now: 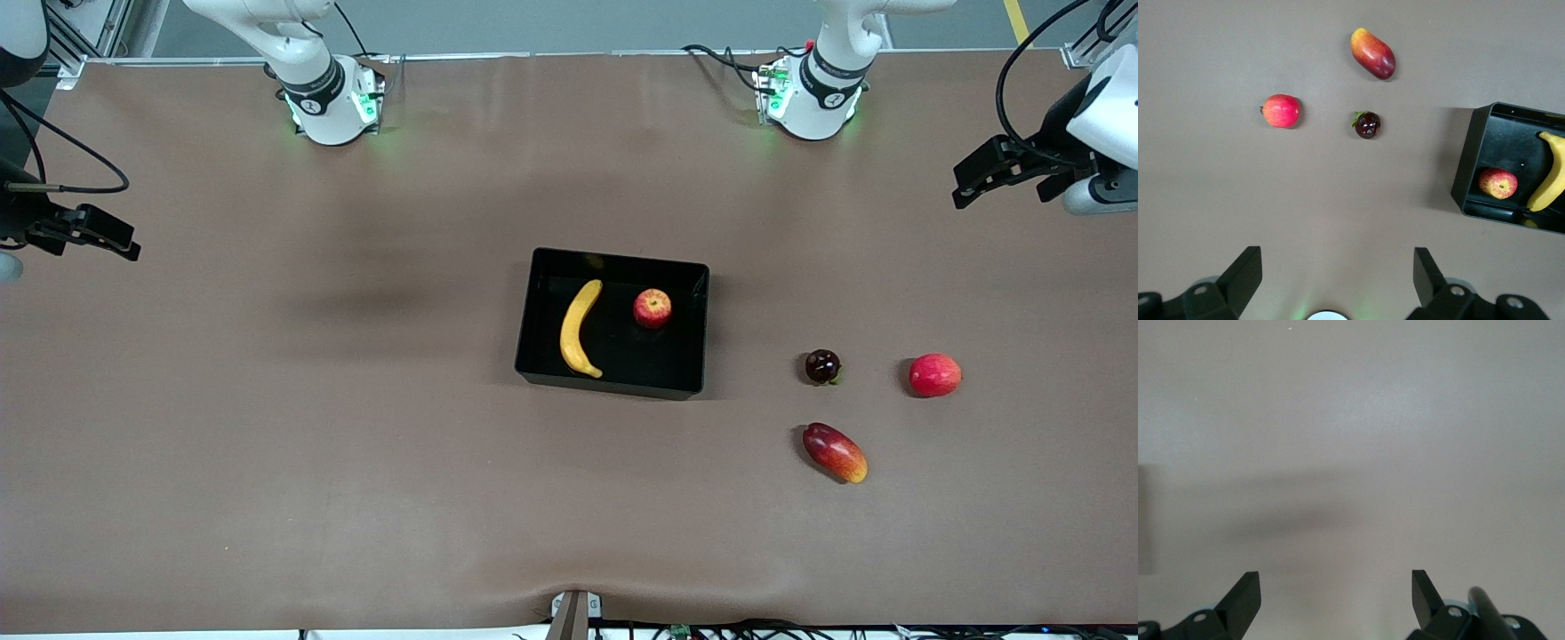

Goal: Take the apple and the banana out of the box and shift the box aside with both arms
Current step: 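Move the left gripper toward the red apple in the black tray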

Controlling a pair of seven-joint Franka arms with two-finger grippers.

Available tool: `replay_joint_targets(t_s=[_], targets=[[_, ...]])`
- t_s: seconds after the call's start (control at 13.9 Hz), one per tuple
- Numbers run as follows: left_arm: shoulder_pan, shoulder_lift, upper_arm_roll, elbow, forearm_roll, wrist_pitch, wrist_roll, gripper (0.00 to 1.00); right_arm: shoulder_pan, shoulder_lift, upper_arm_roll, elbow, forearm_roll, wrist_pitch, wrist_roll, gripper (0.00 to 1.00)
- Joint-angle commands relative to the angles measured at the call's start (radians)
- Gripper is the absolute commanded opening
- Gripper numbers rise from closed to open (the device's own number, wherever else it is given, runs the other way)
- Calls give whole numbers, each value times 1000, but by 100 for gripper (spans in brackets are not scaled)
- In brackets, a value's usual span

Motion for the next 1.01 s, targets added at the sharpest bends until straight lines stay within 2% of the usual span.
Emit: replay_joint_targets(t_s=[0.0, 0.29, 0.43, 0.72, 0.94], targets=[[-7, 11, -1, 25, -1, -22, -16, 100, -23, -6, 16, -9, -4, 4, -11, 100], [-34, 43, -12, 40, 13, -22, -13, 100, -25, -6, 16, -9, -4, 6, -11, 100], [-69, 77, -53, 36, 13, -20, -51, 100, -25, -6, 16, -9, -4, 7, -11, 100], [-158, 204, -147, 30, 13, 50, -264, 100, -26, -6, 16, -9, -4, 7, -11, 100], [-278, 319, -150, 1, 11, 183, -532, 100, -26, -3, 16, -7, -4, 7, -11, 100]])
